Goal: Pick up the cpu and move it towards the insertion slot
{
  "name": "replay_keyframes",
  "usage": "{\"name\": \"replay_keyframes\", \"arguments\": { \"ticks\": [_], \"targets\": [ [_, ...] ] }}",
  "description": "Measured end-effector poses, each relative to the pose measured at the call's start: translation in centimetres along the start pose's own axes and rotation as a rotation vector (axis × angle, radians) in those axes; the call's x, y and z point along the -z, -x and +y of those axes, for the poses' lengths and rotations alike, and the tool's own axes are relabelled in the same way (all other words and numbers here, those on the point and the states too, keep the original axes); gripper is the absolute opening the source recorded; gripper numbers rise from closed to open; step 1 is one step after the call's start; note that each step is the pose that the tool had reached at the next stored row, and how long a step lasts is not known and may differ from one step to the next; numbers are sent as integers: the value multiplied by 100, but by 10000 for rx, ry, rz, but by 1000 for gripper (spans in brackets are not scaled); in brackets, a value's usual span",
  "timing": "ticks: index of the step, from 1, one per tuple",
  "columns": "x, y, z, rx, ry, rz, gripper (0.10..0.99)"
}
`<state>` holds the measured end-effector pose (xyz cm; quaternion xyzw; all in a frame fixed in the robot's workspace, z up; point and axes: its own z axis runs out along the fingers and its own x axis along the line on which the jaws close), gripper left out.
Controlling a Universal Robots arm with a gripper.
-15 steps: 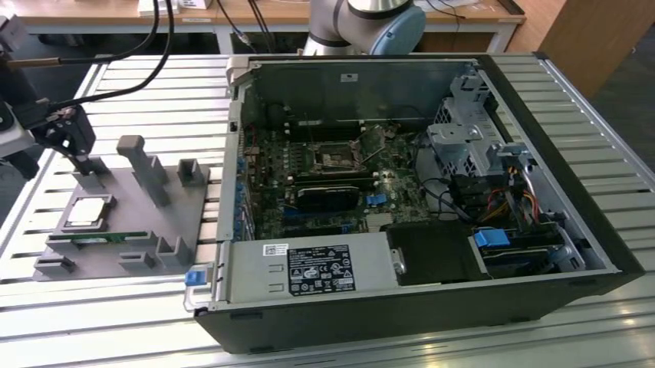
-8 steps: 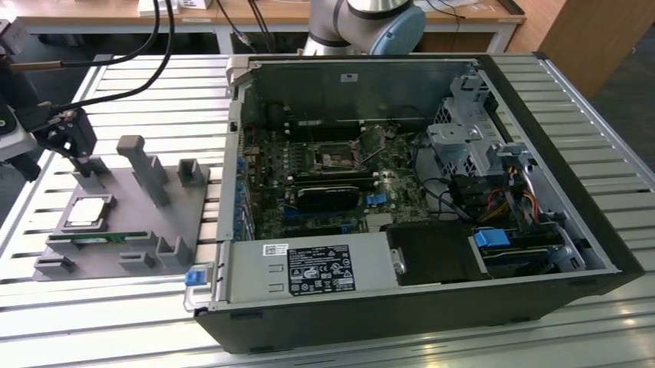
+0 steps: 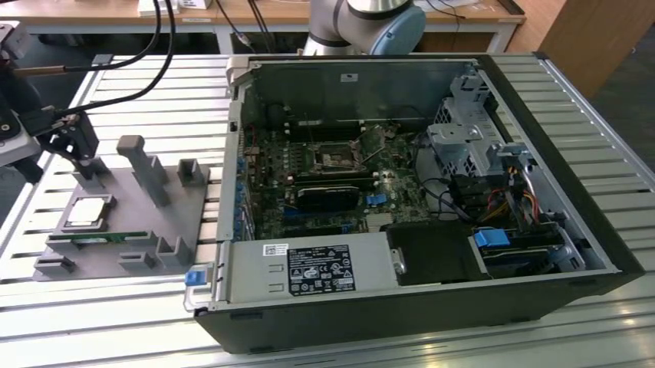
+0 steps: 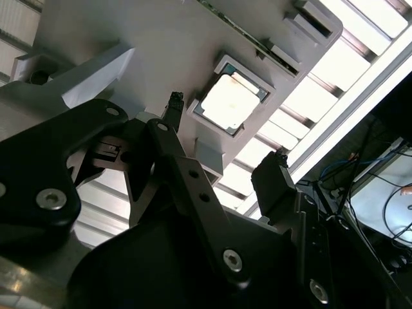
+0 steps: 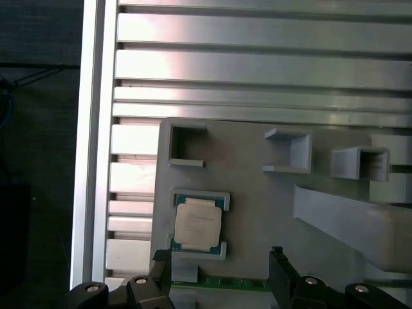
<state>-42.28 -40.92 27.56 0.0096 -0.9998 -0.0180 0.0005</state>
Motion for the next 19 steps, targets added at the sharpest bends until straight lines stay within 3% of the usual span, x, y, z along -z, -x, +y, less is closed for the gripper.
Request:
{"name": "replay_keyframes", "arguments": {
  "ticks": [19],
  "targets": [
    [-137,-19,-12,-1,-3,0,706]
  ]
}}
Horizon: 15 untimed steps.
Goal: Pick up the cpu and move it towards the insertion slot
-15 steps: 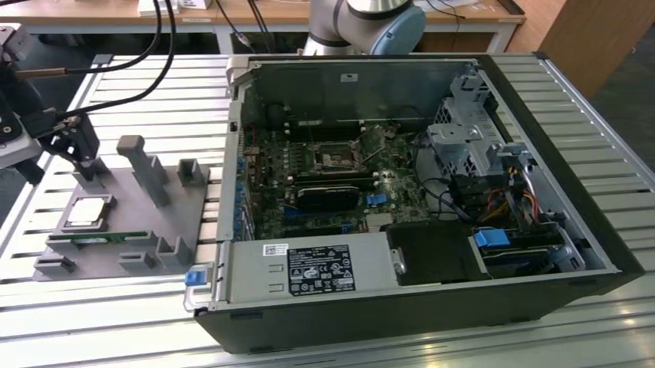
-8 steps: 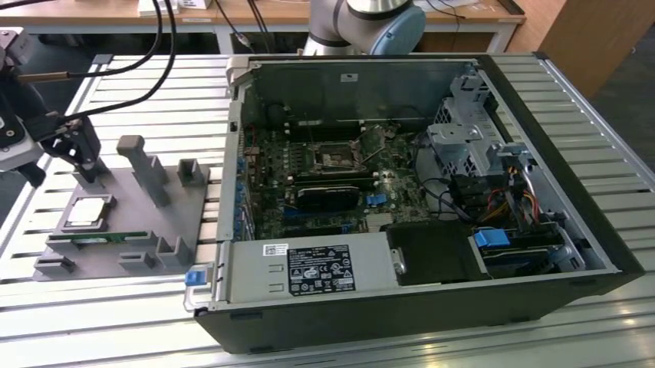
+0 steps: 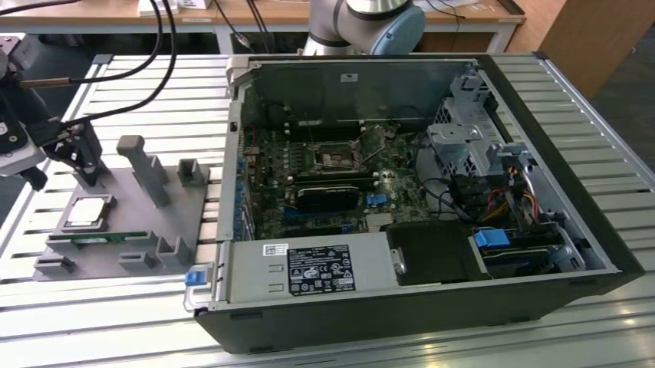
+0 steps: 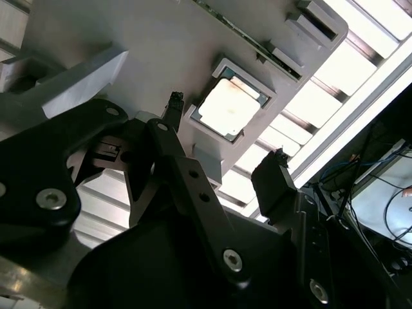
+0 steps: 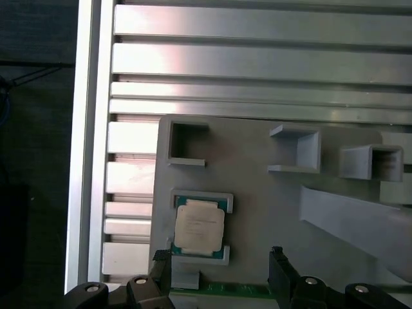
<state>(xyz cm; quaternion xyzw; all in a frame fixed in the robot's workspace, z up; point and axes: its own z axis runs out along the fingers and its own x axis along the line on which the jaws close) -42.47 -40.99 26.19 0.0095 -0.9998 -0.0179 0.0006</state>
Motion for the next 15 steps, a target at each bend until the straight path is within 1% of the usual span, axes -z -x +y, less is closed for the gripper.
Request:
{"name": "replay_keyframes", "arguments": {
  "ticks": [6,15],
  "targets": [
    [-58,-25,-16,-1,0,0,706],
    [-144,-43,-20,1,0,0,706]
  ]
}}
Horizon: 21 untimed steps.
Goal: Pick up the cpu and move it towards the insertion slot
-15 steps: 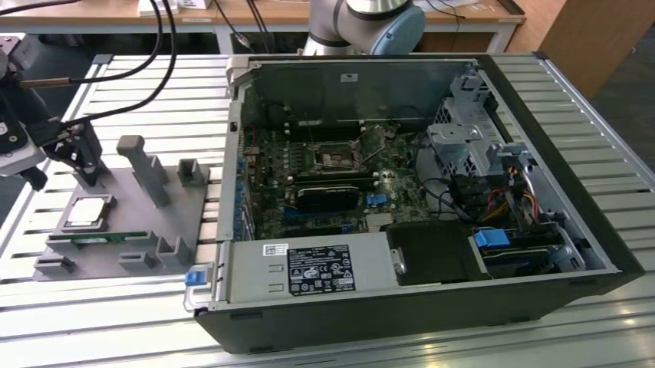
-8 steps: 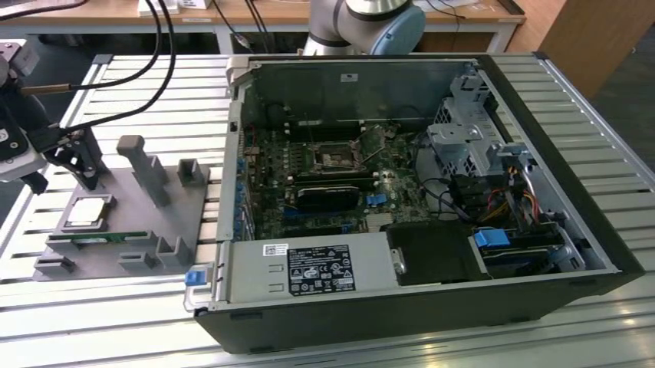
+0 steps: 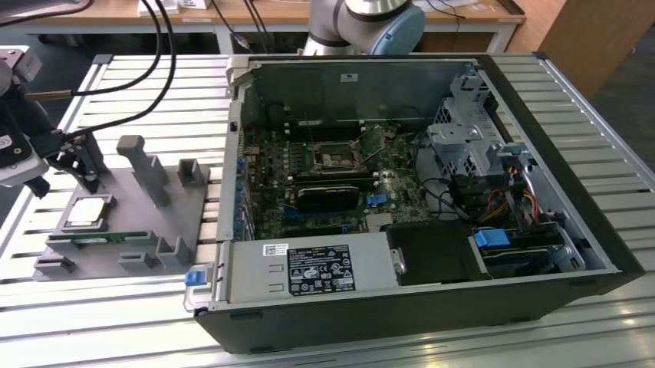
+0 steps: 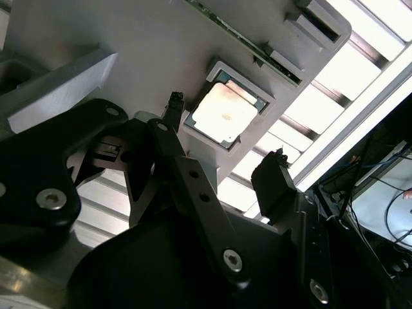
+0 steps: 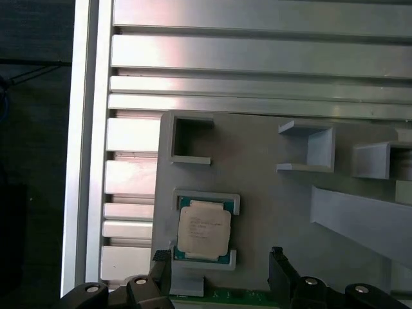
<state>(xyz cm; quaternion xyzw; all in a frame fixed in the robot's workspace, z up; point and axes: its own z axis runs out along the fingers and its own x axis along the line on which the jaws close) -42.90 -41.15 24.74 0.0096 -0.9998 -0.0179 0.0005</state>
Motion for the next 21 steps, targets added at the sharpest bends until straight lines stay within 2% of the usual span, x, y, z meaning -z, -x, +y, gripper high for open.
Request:
{"name": "replay_keyframes", "arguments": {
  "ticks": [21],
  "targets": [
    [-132,-3,-5,-1,0,0,706]
  ]
}}
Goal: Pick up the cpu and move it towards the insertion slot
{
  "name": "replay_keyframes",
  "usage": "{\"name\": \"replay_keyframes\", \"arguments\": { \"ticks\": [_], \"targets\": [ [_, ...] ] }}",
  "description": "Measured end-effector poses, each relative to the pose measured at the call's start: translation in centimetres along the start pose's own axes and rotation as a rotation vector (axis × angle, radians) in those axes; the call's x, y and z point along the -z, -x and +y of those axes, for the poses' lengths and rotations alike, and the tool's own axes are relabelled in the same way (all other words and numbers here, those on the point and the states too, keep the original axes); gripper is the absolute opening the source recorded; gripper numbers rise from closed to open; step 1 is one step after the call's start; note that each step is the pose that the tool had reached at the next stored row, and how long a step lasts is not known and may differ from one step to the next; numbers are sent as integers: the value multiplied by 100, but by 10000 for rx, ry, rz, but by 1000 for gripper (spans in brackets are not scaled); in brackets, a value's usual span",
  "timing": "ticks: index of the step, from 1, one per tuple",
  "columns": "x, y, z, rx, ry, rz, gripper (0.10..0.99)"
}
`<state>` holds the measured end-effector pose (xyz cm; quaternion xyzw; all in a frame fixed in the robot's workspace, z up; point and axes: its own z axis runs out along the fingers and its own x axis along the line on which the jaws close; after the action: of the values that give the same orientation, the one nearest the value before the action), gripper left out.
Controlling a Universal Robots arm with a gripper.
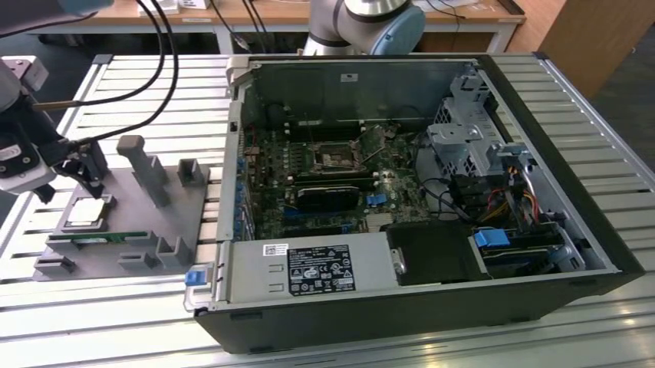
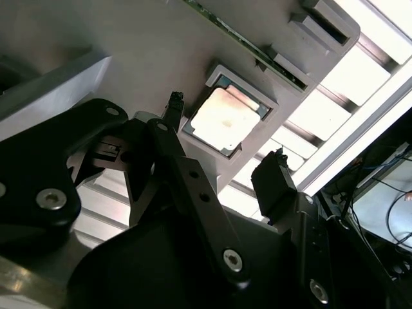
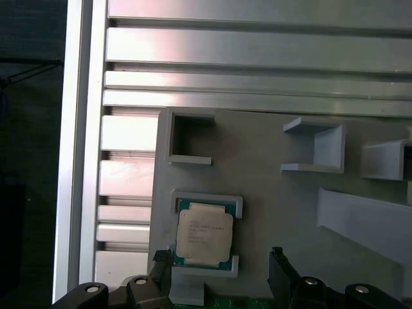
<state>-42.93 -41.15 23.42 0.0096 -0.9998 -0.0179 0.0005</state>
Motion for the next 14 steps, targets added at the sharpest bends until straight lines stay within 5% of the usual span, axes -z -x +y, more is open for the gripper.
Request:
{"name": "replay_keyframes", "arguments": {
  "ticks": [14],
  "targets": [
    [-125,-6,-5,-1,0,1,706]
  ]
}}
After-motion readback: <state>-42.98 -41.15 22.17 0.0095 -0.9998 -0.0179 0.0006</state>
